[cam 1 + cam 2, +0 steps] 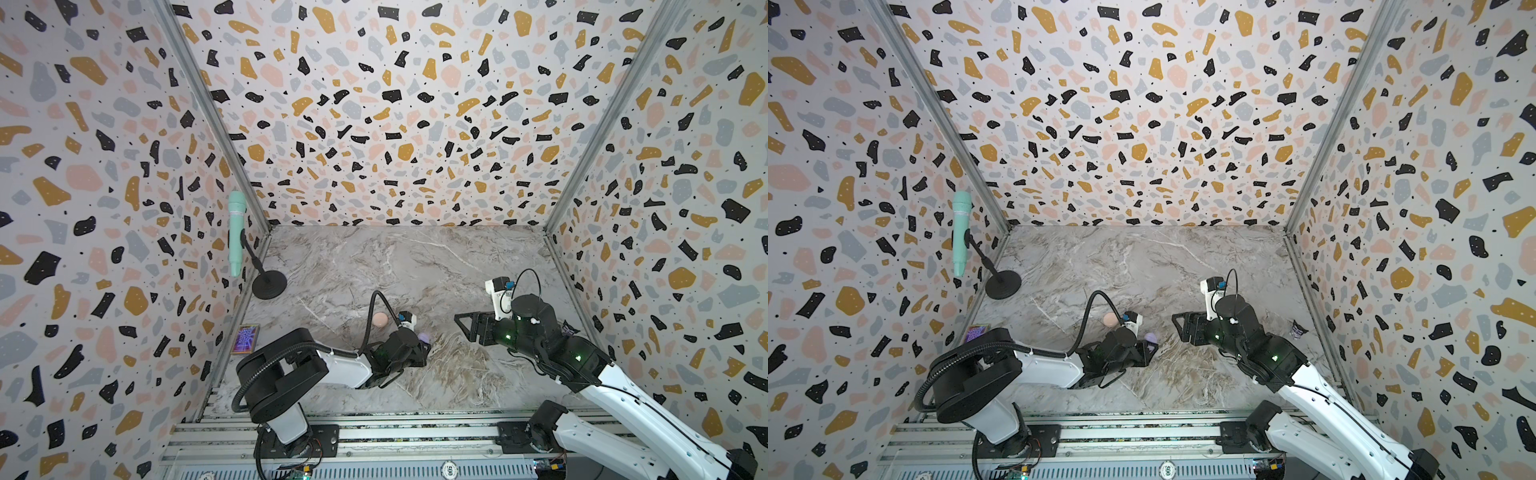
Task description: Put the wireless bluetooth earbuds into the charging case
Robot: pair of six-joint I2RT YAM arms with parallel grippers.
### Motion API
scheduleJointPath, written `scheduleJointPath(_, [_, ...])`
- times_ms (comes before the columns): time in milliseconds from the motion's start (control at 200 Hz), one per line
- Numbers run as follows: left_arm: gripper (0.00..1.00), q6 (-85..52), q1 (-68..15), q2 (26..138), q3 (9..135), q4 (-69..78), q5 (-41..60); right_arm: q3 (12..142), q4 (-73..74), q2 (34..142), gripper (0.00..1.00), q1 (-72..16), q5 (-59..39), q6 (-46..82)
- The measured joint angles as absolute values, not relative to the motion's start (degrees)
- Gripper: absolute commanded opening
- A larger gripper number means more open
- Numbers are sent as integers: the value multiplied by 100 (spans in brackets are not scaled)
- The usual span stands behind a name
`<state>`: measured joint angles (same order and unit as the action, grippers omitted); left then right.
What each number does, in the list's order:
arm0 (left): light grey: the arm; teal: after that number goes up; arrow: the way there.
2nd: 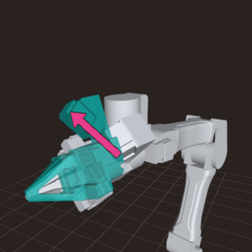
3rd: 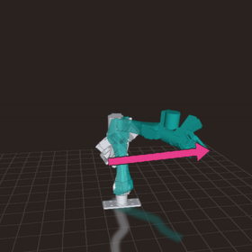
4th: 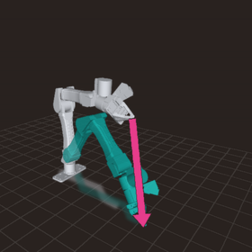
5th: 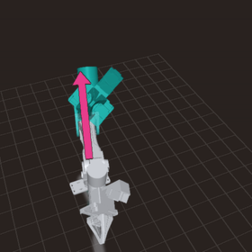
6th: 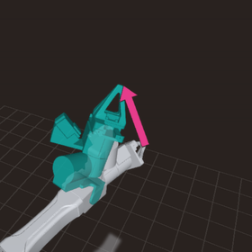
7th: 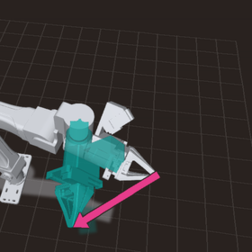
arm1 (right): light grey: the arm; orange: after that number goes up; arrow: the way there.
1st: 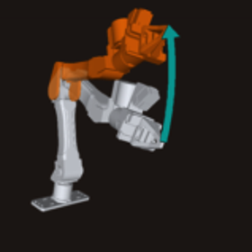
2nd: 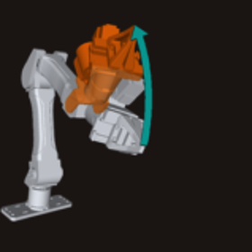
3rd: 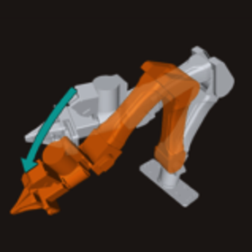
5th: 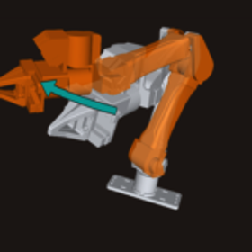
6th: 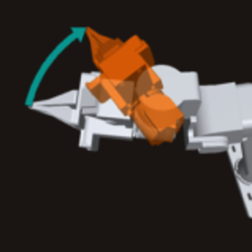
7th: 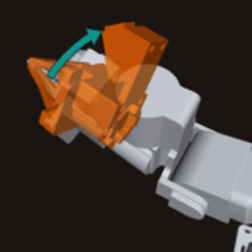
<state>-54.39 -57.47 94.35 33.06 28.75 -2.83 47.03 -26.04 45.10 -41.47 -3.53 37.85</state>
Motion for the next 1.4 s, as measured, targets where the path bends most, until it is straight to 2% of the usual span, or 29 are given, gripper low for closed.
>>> scheduleJointPath(70, [6,-5537,-5747,9435,3334,2694,-283,4696,-2606,4510,77,-4147,-386,3785])
scheduleJointPath(210, [22,-5701,-5745,9454,3389,2355,-239,4696,-2604,4521,77,-4147,-460,3785])
scheduleJointPath(310, [24,-5793,-5739,9465,3441,2231,-196,4696,-2606,4521,78,-4147,-484,3785])
scheduleJointPath(581, [41,-5758,-5721,9456,3704,1787,-132,4663,-2609,4515,85,-4145,-495,3789])
scheduleJointPath(656, [49,-5699,-5721,9452,3789,1627,-110,4661,-2609,4515,87,-4147,-497,3785])
scheduleJointPath(831, [53,-5502,-5721,9317,3944,1057,-119,4661,-2620,4473,88,-4147,-495,3787])
scheduleJointPath(896, [62,-5415,-5721,9192,3992,718,-154,4661,-2633,4440,89,-4147,-493,3787])
scheduleJointPath(1016, [77,-5207,-5721,8790,4134,47,-259,4661,-2679,4392,99,-4139,-384,3760])
scheduleJointPath(1161, [100,-4698,-5688,8082,4600,-755,-698,4648,-2685,4397,99,-4034,139,3684])
scheduleJointPath(1261, [100,-4191,-5527,7544,4886,-956,-1229,4456,-2434,4379,99,-3822,744,3533])
scheduleJointPath(1401, [100,-3339,-5203,6396,4528,-602,-2698,3645,-1369,4388,99,-3081,1671,3041])
